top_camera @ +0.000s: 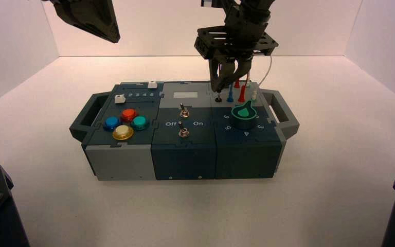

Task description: Insert the black wire.

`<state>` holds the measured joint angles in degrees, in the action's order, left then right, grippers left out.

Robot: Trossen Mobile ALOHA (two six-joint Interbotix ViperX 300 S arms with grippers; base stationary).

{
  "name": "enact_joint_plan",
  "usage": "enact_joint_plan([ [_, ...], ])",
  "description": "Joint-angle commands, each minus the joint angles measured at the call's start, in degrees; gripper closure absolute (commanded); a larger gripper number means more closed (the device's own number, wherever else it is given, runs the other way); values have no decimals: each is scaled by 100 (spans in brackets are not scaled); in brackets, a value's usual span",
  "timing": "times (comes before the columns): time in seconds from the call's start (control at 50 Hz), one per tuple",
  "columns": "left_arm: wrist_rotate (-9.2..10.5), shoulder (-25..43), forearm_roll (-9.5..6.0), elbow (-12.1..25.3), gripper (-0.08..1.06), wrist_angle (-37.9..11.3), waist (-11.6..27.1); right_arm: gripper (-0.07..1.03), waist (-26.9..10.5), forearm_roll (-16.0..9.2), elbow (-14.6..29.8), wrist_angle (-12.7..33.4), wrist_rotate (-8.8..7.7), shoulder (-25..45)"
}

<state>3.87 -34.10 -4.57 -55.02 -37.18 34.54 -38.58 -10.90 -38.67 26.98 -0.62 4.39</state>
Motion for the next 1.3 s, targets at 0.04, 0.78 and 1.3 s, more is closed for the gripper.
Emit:
enact_joint_plan([
  [0.04, -9, -18, 9, 176, 101, 18, 18, 99, 0, 26, 88, -44, 18, -44],
  [0.78, -53, 79, 9, 229, 101, 18, 18, 99, 18, 53, 44, -62, 26, 26],
  [1.3, -62, 79, 9, 246, 101, 26, 18, 99, -35, 9, -185, -62, 18, -123],
])
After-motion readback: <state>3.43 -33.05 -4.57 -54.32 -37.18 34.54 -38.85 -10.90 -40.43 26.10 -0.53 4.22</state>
